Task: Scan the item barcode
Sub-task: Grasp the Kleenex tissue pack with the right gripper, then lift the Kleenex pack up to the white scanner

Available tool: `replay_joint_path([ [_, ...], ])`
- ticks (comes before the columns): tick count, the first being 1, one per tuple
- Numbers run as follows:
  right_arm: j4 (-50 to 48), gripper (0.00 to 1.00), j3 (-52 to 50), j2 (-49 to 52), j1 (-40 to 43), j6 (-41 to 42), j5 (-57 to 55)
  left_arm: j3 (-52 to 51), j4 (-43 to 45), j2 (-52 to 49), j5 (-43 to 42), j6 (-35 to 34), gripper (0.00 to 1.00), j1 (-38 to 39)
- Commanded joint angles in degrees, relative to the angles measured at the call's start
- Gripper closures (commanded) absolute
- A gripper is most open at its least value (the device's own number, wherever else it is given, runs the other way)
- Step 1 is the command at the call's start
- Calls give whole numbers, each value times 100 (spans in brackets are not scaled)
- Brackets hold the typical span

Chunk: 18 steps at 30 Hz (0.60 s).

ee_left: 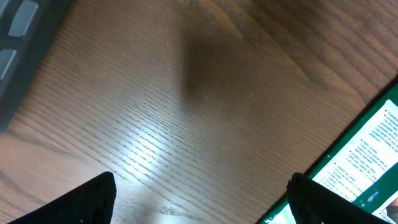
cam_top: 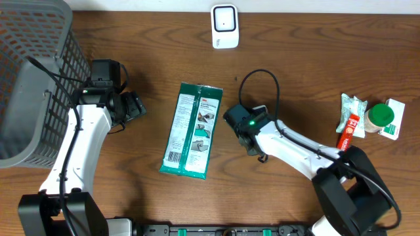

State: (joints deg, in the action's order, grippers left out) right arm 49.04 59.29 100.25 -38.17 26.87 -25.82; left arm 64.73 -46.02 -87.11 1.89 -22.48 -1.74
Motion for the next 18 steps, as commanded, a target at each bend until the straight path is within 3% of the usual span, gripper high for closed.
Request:
replay_joint_path([
  [1,304,99,629,-507,24,-485,498,28,0,15,92,13,11,-17],
  [12,678,99,2050,-1233,992,-1130,4129,28,0,15,92,15,11,-17],
  [18,780,99,3213,-1056,1550,-1123,5281,28,0,15,92,15,11,-17],
])
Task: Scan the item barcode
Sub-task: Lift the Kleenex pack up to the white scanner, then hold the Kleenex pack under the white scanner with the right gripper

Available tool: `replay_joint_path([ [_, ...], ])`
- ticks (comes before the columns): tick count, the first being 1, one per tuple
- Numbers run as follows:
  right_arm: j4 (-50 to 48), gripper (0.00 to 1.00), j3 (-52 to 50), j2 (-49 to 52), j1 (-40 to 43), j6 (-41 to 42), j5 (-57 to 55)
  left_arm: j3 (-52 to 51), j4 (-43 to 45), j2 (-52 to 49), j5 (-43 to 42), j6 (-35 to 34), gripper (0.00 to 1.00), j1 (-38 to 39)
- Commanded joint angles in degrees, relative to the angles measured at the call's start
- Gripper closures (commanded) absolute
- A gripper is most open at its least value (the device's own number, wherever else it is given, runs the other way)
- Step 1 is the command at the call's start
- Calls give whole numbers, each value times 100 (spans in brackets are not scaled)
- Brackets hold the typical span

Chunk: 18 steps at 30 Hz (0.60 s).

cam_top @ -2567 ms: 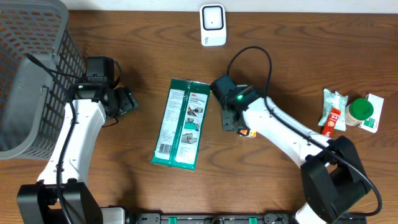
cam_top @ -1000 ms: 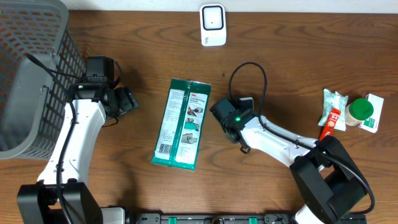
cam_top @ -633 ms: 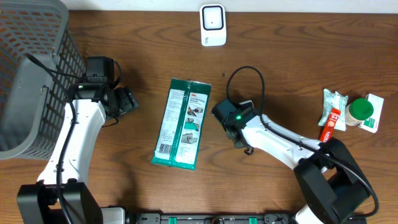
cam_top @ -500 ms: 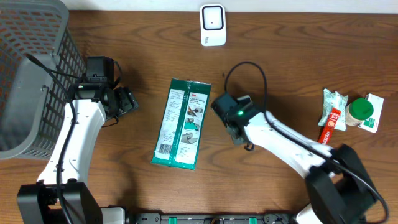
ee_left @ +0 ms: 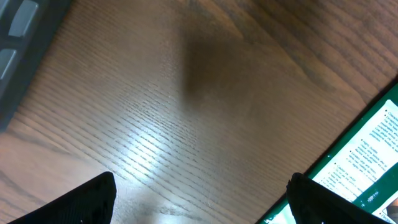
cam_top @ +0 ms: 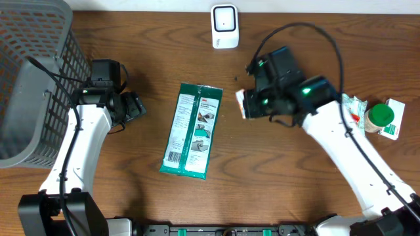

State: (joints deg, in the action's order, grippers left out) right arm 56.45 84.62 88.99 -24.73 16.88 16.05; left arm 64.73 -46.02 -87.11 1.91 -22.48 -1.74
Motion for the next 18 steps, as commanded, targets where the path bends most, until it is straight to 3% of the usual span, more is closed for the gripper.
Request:
replay_joint_path([
  [1,109,99,953,149,260,-105,1185,28,0,15,92,15,11,-17],
  [9,197,99,4059,1873,527,404,1714,28,0,15,90,13,11,-17],
  [13,-540,99,4566,2739,774,1023,2164,28,0,15,92,13,11,-17],
  [18,-2347,99,4564,3941,1187,1902,2892,28,0,15,90,15,11,-17],
])
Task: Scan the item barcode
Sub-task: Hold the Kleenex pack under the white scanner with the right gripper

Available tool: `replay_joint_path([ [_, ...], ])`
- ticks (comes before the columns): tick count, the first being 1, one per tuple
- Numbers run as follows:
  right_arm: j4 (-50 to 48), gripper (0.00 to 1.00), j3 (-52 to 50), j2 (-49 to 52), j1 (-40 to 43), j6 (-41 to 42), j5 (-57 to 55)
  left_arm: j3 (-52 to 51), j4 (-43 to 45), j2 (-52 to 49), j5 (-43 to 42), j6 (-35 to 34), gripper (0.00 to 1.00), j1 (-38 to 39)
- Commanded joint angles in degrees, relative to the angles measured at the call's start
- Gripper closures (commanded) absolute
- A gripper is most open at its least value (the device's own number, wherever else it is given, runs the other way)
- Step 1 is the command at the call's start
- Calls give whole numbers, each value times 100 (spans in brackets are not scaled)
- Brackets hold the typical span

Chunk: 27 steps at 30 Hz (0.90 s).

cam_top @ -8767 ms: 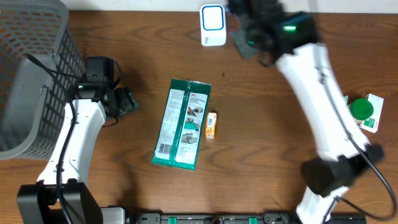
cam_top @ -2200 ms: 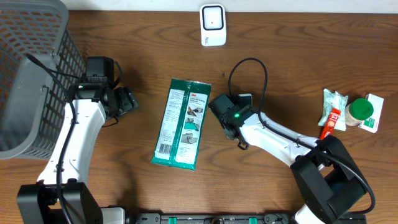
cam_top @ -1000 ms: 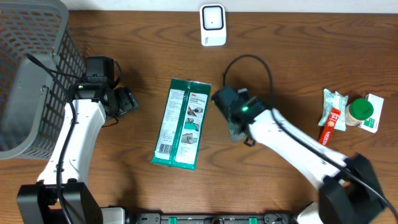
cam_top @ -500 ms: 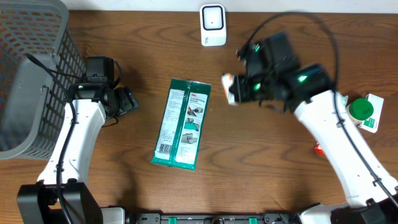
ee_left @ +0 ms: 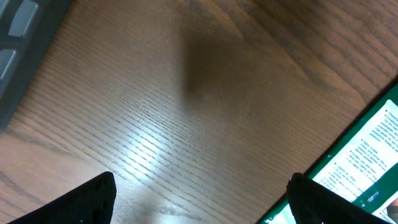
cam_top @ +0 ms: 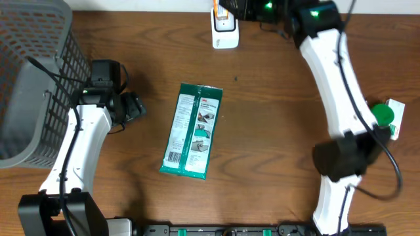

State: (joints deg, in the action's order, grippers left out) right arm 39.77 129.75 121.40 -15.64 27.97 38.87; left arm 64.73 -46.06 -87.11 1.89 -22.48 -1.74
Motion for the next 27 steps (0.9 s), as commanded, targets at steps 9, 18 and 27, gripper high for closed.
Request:
replay_joint_path([
  [9,-3213,99,50,2229,549,2326,667,28,4,15,92,13,11,-17],
  [18,-4426,99,50,3064,531,3244,577,28,4,15,92,13,11,-17],
  [27,-4299,99,46,3134,531,3200,509,28,4,15,92,15,11,-17],
])
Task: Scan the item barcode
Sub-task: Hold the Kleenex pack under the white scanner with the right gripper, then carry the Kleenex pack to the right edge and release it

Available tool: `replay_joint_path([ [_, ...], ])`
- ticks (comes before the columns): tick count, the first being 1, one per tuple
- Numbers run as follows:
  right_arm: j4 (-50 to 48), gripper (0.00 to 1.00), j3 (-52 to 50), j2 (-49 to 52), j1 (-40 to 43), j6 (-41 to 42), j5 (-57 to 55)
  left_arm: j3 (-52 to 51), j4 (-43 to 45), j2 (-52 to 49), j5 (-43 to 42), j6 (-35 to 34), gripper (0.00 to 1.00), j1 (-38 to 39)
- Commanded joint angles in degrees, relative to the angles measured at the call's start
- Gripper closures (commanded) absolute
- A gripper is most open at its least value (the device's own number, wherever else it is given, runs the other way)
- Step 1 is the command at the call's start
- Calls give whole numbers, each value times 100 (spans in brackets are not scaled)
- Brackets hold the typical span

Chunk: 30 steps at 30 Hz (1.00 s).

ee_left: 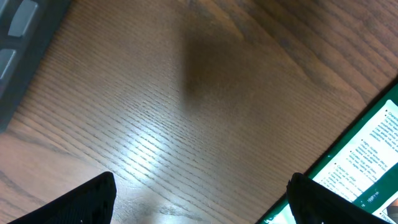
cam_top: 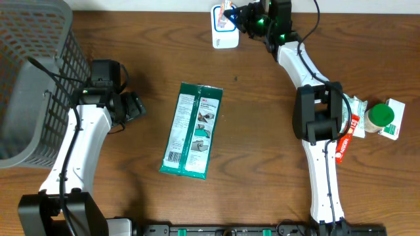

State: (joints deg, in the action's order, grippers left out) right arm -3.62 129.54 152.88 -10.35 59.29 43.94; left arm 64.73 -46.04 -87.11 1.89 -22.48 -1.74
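Observation:
A white barcode scanner (cam_top: 224,29) stands at the table's far edge. My right gripper (cam_top: 235,13) is just above and beside it, shut on a small item (cam_top: 227,14) showing blue and orange; its details are too small to make out. A green flat package (cam_top: 191,130) lies label up at mid-table, and its corner shows in the left wrist view as the green package (ee_left: 373,149). My left gripper (cam_top: 136,105), seen from its own wrist as the left gripper (ee_left: 202,199), hangs open over bare wood left of the package, holding nothing.
A grey mesh basket (cam_top: 33,65) fills the far left corner; its edge (ee_left: 12,37) shows in the left wrist view. At the right edge lie a green-lidded bottle (cam_top: 379,116), white-and-green packets (cam_top: 352,107) and a red tube (cam_top: 345,135).
My right gripper has shifted a little right and down at the far edge, and the small item is now held right next to the scanner's top. The left arm has not moved.
My right gripper was low at mid-table, just right of the green package. Then it was higher, holding a small white-and-red item. Then it was at the far edge by the scanner, and it now holds the item beside the scanner. The left arm stayed still throughout.

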Motion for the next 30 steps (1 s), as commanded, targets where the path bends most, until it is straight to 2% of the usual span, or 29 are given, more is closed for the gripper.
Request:
replay_joint_path([
  [1,129,99,68,-13,2,68,-17,28,2,15,92,15,11,-17],
  [7,299,99,103,-105,50,61,177,28,2,15,92,13,11,-17],
  [12,396,99,111,-767,131,-22,651,28,2,15,92,13,11,-17],
  [14,708,99,111,-1121,160,-111,905,28,2,15,94,15,11,-17],
  [16,1296,99,111,-1488,199,-557,1027,28,2,15,94,13,11,-17],
  [19,2887,99,111,-2109,267,-1694,730,28,2,15,92,13,11,-17],
  [24,5552,99,111,-3108,297,-3626,-1231,28,2,15,92,13,11,-17],
  [26,6310,99,111,-3412,278,-4083,-1926,28,2,15,92,13,11,-17],
  [30,7617,99,111,-3781,278,-4485,-2920,28,2,15,92,13,11,-17],
])
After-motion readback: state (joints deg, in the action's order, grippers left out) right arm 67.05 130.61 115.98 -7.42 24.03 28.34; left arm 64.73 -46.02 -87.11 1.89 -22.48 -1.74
